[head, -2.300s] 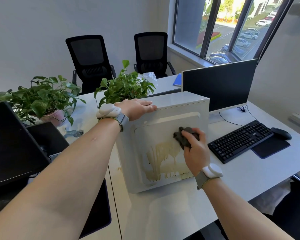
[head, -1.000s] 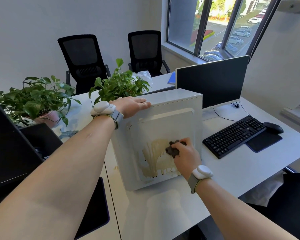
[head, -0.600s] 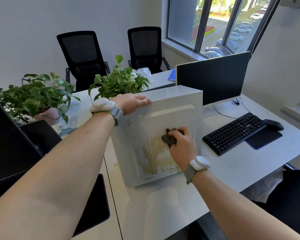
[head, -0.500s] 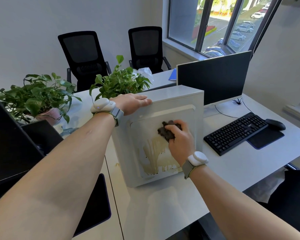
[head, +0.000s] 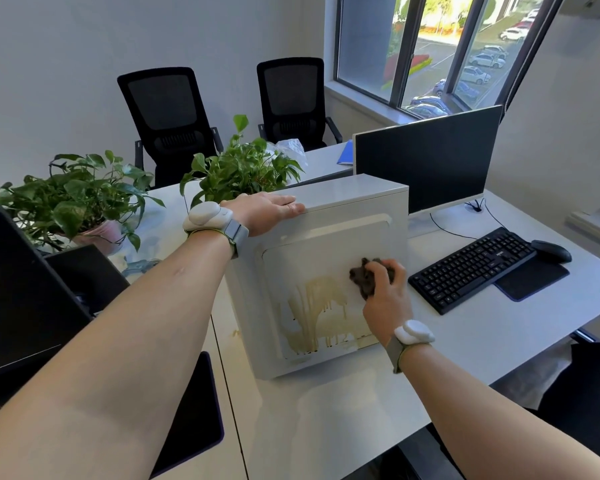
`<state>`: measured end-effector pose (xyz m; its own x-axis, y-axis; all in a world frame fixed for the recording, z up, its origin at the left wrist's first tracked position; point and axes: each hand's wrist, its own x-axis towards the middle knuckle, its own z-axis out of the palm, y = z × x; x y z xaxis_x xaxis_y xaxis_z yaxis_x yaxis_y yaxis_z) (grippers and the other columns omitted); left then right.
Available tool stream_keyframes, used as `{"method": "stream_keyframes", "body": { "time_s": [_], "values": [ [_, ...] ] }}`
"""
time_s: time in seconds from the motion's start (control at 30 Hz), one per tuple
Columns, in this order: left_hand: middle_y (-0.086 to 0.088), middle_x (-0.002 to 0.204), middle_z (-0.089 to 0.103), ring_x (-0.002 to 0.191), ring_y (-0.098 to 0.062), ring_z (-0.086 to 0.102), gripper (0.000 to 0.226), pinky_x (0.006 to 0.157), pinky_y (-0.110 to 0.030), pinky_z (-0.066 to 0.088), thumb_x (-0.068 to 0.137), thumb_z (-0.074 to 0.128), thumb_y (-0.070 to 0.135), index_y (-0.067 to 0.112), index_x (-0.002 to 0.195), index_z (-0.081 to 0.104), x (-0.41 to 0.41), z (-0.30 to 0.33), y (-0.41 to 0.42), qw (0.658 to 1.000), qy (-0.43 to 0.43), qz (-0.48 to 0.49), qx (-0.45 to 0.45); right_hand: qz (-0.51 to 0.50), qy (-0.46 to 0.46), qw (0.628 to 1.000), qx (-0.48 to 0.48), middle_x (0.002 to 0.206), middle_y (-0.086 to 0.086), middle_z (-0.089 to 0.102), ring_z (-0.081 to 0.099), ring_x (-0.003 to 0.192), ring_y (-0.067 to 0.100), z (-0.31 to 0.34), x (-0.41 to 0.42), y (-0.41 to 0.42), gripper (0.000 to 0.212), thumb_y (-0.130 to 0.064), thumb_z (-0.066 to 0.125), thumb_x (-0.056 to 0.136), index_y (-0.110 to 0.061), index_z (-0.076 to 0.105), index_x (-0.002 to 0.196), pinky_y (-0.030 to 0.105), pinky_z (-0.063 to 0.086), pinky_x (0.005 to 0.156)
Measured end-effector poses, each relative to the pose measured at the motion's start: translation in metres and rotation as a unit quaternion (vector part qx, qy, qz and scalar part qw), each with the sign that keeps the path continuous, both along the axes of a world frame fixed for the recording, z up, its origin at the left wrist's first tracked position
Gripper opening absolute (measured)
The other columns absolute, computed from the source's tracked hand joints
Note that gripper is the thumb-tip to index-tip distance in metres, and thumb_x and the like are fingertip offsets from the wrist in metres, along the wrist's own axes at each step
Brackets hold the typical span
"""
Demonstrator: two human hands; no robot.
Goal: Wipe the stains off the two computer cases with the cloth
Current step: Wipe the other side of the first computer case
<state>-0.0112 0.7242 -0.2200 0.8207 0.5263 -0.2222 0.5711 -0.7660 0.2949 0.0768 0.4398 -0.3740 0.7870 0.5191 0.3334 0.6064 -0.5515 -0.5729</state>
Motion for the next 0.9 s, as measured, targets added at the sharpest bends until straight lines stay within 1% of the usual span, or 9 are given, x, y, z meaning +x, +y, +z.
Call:
{"method": "stream_keyframes", "body": {
  "time_s": [0.13,0.23,0.33,0.43,0.53,0.67,0.77,0.83,0.9],
  "values": [
    [0.023,0.163,0.032,0.154,-0.028,0.024,0.108,0.123,-0.058,0.017,0.049,0.012,0.114,0.067,0.143,0.035,0.001,0.0,0.001,1.0,0.0,-0.004,0.004,-0.108,0.143,0.983,0.038,0.145,0.011,0.032,0.06,0.091,0.036,-0.001,0.005,-0.004,0.056,0.001,0.056,0.09,-0.024,0.042,0.138,0.036,0.046,0.068],
    [0.021,0.163,0.033,0.154,-0.027,0.025,0.108,0.123,-0.057,0.018,0.048,0.016,0.114,0.066,0.143,0.037,0.003,-0.001,0.003,1.0,-0.003,-0.001,-0.008,-0.071,0.077,0.984,0.144,0.141,0.012,0.038,0.055,0.1,0.028,0.02,0.012,0.002,0.058,0.002,0.059,0.089,-0.021,0.041,0.139,0.039,0.051,0.074],
    [0.02,0.162,0.034,0.154,-0.027,0.026,0.105,0.122,-0.057,0.019,0.05,0.017,0.114,0.066,0.142,0.037,0.005,-0.001,0.007,1.0,0.0,0.001,-0.011,-0.037,0.063,0.996,0.056,0.142,0.012,0.036,0.056,0.097,0.03,0.009,0.014,-0.001,0.057,0.005,0.061,0.086,-0.018,0.044,0.136,0.038,0.051,0.073],
    [0.021,0.162,0.035,0.153,-0.027,0.027,0.105,0.122,-0.057,0.019,0.05,0.018,0.114,0.067,0.142,0.038,0.005,-0.003,0.008,1.0,-0.011,0.003,-0.011,-0.125,0.174,0.974,-0.073,0.139,0.014,0.031,0.051,0.095,0.026,-0.027,0.008,-0.008,0.052,-0.003,0.059,0.09,-0.018,0.034,0.132,0.043,0.055,0.082],
    [0.021,0.162,0.034,0.154,-0.026,0.026,0.104,0.123,-0.057,0.018,0.05,0.019,0.114,0.067,0.141,0.038,0.004,-0.002,0.008,1.0,-0.007,0.004,-0.018,-0.188,0.26,0.947,-0.027,0.137,0.015,0.033,0.05,0.097,0.028,-0.024,-0.002,-0.002,0.045,-0.006,0.054,0.093,-0.017,0.033,0.132,0.048,0.053,0.09],
    [0.024,0.161,0.034,0.154,-0.025,0.026,0.104,0.123,-0.057,0.018,0.05,0.018,0.114,0.067,0.141,0.037,0.004,-0.002,0.008,1.0,-0.006,0.003,-0.015,-0.072,0.112,0.98,0.15,0.138,0.004,0.037,0.049,0.101,0.017,0.014,-0.025,0.009,0.053,0.0,0.063,0.089,-0.02,0.045,0.135,0.032,0.047,0.084],
    [0.025,0.161,0.034,0.154,-0.026,0.026,0.103,0.122,-0.058,0.018,0.051,0.017,0.114,0.067,0.141,0.037,0.003,-0.001,0.006,1.0,-0.004,0.0,-0.014,0.045,-0.019,0.996,0.073,0.134,0.008,0.047,0.058,0.094,0.025,0.008,-0.023,0.011,0.049,0.003,0.072,0.078,-0.013,0.06,0.123,0.035,0.054,0.073],
    [0.023,0.162,0.033,0.154,-0.027,0.026,0.106,0.122,-0.058,0.019,0.05,0.015,0.114,0.067,0.142,0.036,0.001,0.0,0.004,1.0,-0.007,0.0,-0.008,0.078,-0.031,0.996,-0.015,0.129,0.008,0.048,0.059,0.078,0.031,-0.012,-0.018,0.003,0.038,0.003,0.071,0.078,-0.012,0.06,0.112,0.039,0.056,0.059],
    [0.022,0.163,0.033,0.153,-0.027,0.026,0.11,0.121,-0.059,0.019,0.048,0.013,0.114,0.065,0.144,0.036,0.0,0.001,0.001,1.0,-0.011,-0.001,-0.002,0.058,-0.011,0.997,-0.042,0.123,0.007,0.05,0.055,0.069,0.03,-0.024,-0.019,-0.008,0.028,0.002,0.069,0.08,-0.011,0.061,0.104,0.038,0.053,0.054]
  ]
}}
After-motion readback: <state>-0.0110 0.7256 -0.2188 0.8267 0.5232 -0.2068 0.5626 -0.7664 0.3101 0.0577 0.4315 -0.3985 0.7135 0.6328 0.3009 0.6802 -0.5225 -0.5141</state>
